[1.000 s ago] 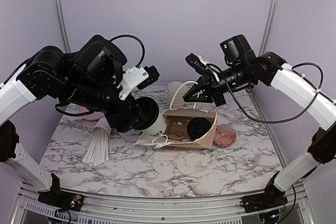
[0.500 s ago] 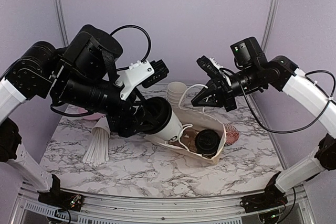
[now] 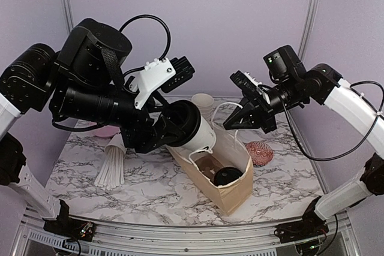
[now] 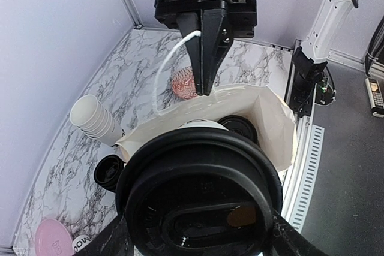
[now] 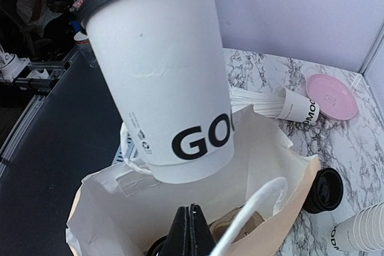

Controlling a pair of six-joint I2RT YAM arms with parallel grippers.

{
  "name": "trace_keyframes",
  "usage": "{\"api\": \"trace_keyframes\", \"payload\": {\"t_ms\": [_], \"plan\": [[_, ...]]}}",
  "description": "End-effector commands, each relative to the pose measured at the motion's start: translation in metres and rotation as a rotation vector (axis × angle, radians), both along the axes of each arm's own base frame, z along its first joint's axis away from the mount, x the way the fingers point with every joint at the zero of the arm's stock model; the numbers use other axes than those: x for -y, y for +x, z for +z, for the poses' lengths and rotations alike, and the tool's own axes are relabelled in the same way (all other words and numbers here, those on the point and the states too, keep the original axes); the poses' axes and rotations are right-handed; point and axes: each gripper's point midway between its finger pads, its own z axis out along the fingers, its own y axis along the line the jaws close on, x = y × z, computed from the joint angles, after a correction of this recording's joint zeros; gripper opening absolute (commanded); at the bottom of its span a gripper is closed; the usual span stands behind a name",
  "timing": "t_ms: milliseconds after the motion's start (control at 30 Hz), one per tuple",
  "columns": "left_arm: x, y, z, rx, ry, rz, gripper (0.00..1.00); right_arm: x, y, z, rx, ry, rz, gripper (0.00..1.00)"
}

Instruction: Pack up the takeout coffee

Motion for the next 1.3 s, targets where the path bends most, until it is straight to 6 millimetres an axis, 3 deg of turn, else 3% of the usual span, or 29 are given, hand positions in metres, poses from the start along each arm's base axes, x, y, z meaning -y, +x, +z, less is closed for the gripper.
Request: {"api": "trace_keyframes", "payload": {"t_ms": [0, 300, 567, 700, 833, 900, 1033, 1100, 1267], "plan": [[-0.016, 0.010, 0.024, 0.066, -0.051, 0.056, 0.59, 0.007, -0.016, 0.008, 0.048, 0.013, 0.076, 0.02], [0.010, 0.012, -0.023, 0.070, 0.081, 0.025, 0.59, 0.006, -0.010, 0.009, 0.072, 0.007, 0.059, 0.04], [0.023, 0.021, -0.039, 0.123, 0.146, 0.030, 0.59, 0.010, -0.012, 0.009, 0.073, -0.007, 0.034, 0.06], [0.029, 0.019, -0.043, 0.120, 0.158, 0.015, 0.59, 0.014, 0.010, 0.004, 0.117, -0.060, -0.112, 0.30], [0.028, 0.019, -0.046, 0.110, 0.163, 0.016, 0.59, 0.030, 0.039, -0.019, 0.202, -0.166, -0.303, 0.62], [0.027, 0.019, -0.046, 0.109, 0.161, 0.019, 0.59, 0.037, 0.046, -0.031, 0.221, -0.204, -0.358, 0.70], [0.028, 0.019, -0.048, 0.108, 0.166, 0.023, 0.59, 0.043, 0.044, -0.049, 0.185, -0.274, -0.359, 0.70], [0.030, 0.021, -0.051, 0.110, 0.174, 0.025, 0.59, 0.043, 0.039, -0.054, 0.148, -0.294, -0.336, 0.66], [0.032, 0.025, -0.051, 0.128, 0.181, 0.045, 0.59, 0.044, 0.043, -0.059, 0.151, -0.313, -0.352, 0.35]]}}
